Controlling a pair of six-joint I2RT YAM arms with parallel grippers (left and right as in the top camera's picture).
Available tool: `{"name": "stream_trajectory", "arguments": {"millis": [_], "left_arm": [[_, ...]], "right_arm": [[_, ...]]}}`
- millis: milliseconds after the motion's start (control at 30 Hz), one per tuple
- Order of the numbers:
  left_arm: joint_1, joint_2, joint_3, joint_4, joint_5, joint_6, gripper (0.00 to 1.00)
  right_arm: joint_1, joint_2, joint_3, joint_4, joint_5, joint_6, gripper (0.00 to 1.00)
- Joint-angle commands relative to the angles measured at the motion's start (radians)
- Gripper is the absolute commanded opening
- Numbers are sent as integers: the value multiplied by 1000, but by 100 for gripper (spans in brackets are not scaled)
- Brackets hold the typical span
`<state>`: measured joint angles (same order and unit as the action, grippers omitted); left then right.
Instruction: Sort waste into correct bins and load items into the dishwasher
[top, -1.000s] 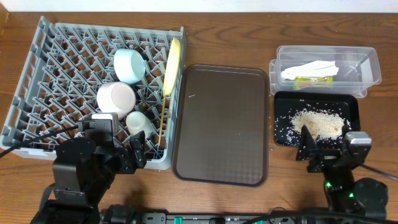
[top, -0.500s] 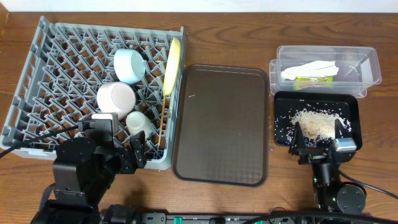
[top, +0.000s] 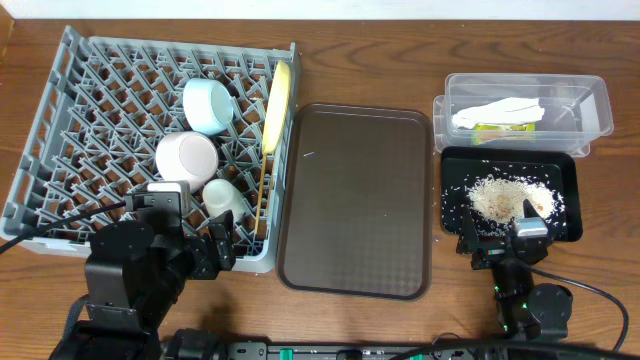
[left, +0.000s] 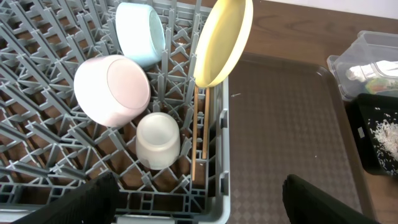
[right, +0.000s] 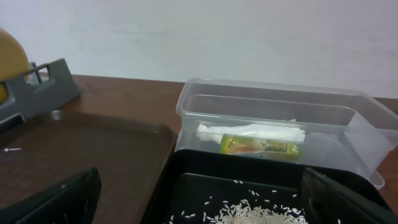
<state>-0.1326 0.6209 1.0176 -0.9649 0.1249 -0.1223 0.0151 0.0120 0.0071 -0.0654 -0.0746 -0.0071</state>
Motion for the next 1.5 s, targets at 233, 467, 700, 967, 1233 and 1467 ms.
{"name": "stream_trajectory", "arguments": {"millis": [233, 467, 700, 967, 1233, 1467], "left_arm": [[2, 0, -3, 2, 2, 20, 87], [2, 0, -3, 2, 2, 20, 87], [2, 0, -3, 2, 2, 20, 87], [2, 0, -3, -21, -8, 34, 87], [65, -78, -155, 50, -25, 81, 87], [77, -291, -471, 263, -24, 80, 87]], "right_arm": [[-3, -6, -2, -4, -1, -17, 99], [-3, -6, -2, -4, -1, -17, 99], [-3, -6, -2, -4, -1, -17, 99], [-3, -6, -2, -5, -1, -17, 99], [-3, -6, -2, -4, -1, -17, 99], [-3, -6, -2, -4, -1, -17, 99]]}}
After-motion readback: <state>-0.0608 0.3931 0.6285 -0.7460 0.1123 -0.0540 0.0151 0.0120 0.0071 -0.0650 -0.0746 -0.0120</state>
